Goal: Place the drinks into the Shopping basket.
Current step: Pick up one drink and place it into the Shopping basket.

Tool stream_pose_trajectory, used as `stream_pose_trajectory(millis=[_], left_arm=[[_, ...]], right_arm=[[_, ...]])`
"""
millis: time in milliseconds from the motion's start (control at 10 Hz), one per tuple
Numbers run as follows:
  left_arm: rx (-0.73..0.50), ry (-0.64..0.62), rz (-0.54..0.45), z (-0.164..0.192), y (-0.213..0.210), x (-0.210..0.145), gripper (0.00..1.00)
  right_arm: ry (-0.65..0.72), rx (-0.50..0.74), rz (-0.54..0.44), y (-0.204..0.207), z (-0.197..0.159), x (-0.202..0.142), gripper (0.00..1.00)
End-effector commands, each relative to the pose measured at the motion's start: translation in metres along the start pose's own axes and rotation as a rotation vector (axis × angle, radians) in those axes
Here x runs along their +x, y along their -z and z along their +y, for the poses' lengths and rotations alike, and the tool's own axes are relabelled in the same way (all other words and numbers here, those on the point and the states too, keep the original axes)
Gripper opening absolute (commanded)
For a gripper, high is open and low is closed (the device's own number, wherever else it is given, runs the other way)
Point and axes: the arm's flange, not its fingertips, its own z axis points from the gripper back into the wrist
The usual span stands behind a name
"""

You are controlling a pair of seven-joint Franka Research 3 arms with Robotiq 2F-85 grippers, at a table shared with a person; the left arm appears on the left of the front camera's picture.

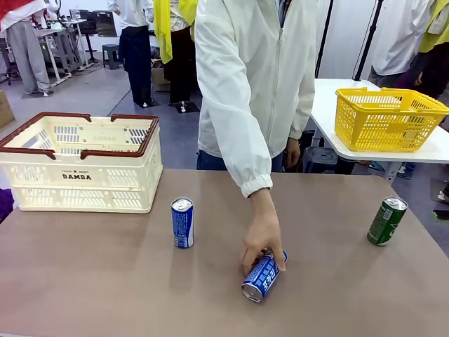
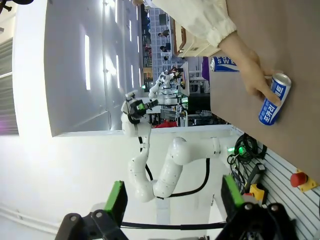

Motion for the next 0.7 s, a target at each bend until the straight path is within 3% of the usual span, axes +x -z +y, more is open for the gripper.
stream_pose_trajectory(millis=[0, 300, 500, 600], left_arm=[[-0.008, -0.037, -0.001, 0.032, 0.012, -0.019, 1.0], [-0.01, -0.023, 0.027, 0.031, 0.025, -0.017, 1.0], [0.07, 0.036, 0.104, -0.013, 0.056, 0.01, 1.0], [0.183, 0.032, 0.159, -0.043, 0.088, 0.032, 1.0]], right_arm=[[-0.026, -0.014, 0.018, -0.004, 0.0, -0.002, 1.0], [-0.026, -0.014, 0.018, -0.004, 0.0, -0.002, 1.0], [-0.026, -0.014, 0.018, -0.004, 0.0, -0.002, 1.0], [-0.026, -0.014, 0.018, -0.004, 0.0, -0.002, 1.0]])
